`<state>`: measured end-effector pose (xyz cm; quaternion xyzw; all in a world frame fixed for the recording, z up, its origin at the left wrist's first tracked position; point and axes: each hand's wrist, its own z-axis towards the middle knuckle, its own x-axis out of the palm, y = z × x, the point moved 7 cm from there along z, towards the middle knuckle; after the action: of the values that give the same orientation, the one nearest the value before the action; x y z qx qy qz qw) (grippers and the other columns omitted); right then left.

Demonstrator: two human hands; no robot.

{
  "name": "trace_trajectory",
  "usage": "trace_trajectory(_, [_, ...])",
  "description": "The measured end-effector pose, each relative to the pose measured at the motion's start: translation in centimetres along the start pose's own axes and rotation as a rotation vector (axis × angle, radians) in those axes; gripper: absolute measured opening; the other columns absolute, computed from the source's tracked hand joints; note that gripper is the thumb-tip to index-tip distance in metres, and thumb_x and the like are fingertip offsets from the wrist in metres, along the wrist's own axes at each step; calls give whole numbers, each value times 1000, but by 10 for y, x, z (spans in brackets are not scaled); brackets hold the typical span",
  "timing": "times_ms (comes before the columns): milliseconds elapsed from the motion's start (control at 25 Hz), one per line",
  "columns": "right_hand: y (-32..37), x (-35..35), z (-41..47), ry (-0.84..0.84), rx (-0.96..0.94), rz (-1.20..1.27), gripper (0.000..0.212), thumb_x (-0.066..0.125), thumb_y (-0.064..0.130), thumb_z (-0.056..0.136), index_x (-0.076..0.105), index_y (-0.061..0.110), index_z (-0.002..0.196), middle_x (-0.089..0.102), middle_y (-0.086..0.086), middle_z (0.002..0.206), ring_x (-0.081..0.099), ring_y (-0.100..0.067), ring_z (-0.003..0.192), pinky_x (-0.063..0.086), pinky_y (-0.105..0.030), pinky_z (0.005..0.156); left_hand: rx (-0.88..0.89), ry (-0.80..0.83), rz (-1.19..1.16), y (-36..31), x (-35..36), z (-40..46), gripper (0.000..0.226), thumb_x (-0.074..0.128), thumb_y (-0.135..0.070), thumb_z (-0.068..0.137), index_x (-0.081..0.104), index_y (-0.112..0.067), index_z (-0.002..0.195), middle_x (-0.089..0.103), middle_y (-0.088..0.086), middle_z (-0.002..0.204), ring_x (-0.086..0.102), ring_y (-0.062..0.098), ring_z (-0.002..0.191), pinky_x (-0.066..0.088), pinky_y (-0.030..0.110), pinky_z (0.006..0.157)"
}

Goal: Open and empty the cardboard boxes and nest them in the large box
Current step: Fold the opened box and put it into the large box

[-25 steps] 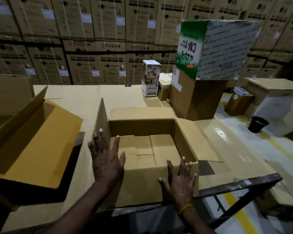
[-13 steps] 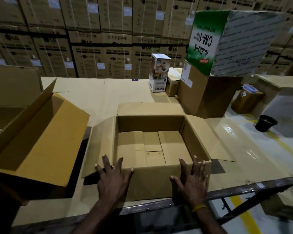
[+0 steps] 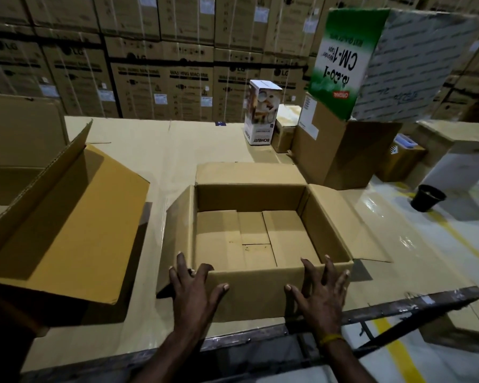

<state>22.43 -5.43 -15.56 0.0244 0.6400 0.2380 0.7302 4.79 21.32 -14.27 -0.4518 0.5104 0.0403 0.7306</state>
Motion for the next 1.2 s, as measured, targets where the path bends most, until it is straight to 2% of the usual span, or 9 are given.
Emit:
trace_trajectory(200, [1, -13, -3, -31, -30, 8, 77, 70, 70, 71, 36, 55, 138, 17, 2, 157, 8, -52, 145, 16, -71, 112, 25, -67, 69, -19, -1, -14, 53, 71, -51, 83, 53, -36, 131, -13, 2, 162, -15, 37, 149, 45, 58, 103])
trace_trajectory(360, [-14, -33, 16, 57, -46, 31, 74, 72, 69, 70, 45, 51, 136, 26, -1, 149, 10, -46, 144, 19, -70, 110, 73, -37, 130, -35, 0, -17, 59, 72, -56, 79, 50, -42, 132, -4, 3, 163, -19, 37, 148, 43, 57, 103])
trace_trajectory(520, [-19, -51, 25, 109, -61, 93, 67, 80, 59, 67, 58, 42, 128, 34, -7, 141, 27, -36, 134, 39, -52, 104, 85, 46, 170, -42, -2, -16, 64, 74, -59, 75, 49, -40, 131, 4, 5, 163, -18, 41, 147, 35, 56, 110])
trace_trajectory(680, [-16, -56, -4, 19, -21, 106, 60, 81, 60, 65, 60, 43, 119, 37, -5, 134, 33, -34, 127, 47, -53, 96, 95, 29, 146, -40, -9, -23, 60, 79, -53, 71, 56, -34, 123, 20, 6, 160, -11, 39, 148, 33, 57, 110])
trace_trajectory(880, [-23, -62, -43, -93, 13, 155, 54, 86, 51, 65, 64, 38, 112, 38, -9, 132, 34, -40, 127, 41, -57, 99, 133, -87, 108, -40, -20, -53, 51, 84, -41, 69, 63, -28, 114, 39, 4, 146, 1, 34, 148, 35, 61, 107])
trace_trajectory(1120, [-17, -83, -78, -191, 76, 280, 51, 88, 43, 65, 63, 36, 108, 30, -4, 137, 23, -44, 134, 44, -65, 96, 220, -166, 60, -50, -47, -73, 51, 85, -34, 69, 63, -24, 114, 46, 2, 135, 28, 29, 141, 44, 60, 97])
trace_trajectory(1200, [-11, -97, -89, -246, 88, 296, 51, 89, 41, 64, 64, 35, 107, 32, -5, 136, 22, -46, 134, 44, -65, 95, 254, -176, 57, -51, -56, -71, 52, 86, -34, 67, 64, -24, 113, 47, 2, 135, 30, 30, 140, 46, 59, 94])
